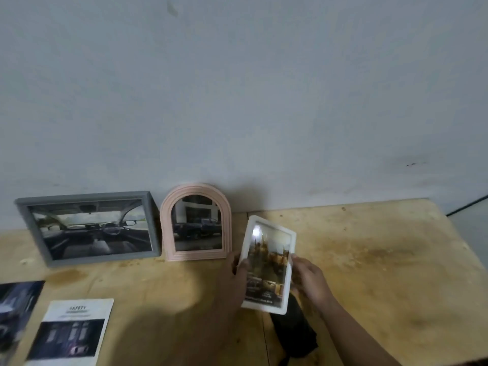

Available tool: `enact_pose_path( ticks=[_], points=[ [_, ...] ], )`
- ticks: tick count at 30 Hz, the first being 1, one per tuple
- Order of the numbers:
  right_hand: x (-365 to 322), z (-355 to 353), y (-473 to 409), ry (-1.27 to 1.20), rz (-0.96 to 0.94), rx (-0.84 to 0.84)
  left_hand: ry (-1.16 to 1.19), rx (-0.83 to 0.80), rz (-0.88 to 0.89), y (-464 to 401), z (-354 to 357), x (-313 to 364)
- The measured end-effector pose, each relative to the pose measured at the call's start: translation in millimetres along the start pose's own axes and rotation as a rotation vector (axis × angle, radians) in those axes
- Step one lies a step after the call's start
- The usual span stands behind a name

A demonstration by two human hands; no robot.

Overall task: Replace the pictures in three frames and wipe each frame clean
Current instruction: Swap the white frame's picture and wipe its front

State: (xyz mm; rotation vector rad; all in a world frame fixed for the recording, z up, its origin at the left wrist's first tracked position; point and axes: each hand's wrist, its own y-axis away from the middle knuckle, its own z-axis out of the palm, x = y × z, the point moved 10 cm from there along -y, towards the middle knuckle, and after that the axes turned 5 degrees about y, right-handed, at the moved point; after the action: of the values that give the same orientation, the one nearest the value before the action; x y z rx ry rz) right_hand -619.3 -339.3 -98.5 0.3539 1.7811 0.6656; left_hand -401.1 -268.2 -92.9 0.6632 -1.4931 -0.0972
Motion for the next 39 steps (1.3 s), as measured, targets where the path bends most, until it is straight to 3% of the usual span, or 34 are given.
enact_pose_path(
  ticks=[3,7,11,17,21,25,32,39],
  points=[
    [25.4,31.3,16.8,0.035,0.084,-0.094,0.015,0.045,-0.013,25.9,-32.9,-9.6],
    [26.2,66.0,14.5,0.040,0.077,-0.125,-0.137,0.044,0.087,58.1,-74.5,4.7],
    [5.2,86.3,7.8,-0.044,0.001,-0.083,-0.487,-0.016,0.380,90.0,-97.5,28.0],
    [9.0,90.4,10.2,0.110,-0.079,-0.012,-1.018,-0.035,0.684,108.2,-94.9,-6.4],
    [28.4,102.8,24.6,0.287,-0.091,-0.114,-1.146,-0.113,0.736,111.8,-87.2,-48.9],
    [51.2,108.5,38.3,0.545,-0.093,-0.183,-1.223,-0.133,0.716,111.9,-85.2,-84.4],
    [45.7,122.2,45.1,0.819,-0.271,-0.208,-1.183,-0.137,0.405,103.6,-107.1,-121.9],
    [29.4,170.4,25.7,1.165,-0.386,-0.317,-1.025,0.111,0.025,96.0,-176.4,-146.3]
  ],
)
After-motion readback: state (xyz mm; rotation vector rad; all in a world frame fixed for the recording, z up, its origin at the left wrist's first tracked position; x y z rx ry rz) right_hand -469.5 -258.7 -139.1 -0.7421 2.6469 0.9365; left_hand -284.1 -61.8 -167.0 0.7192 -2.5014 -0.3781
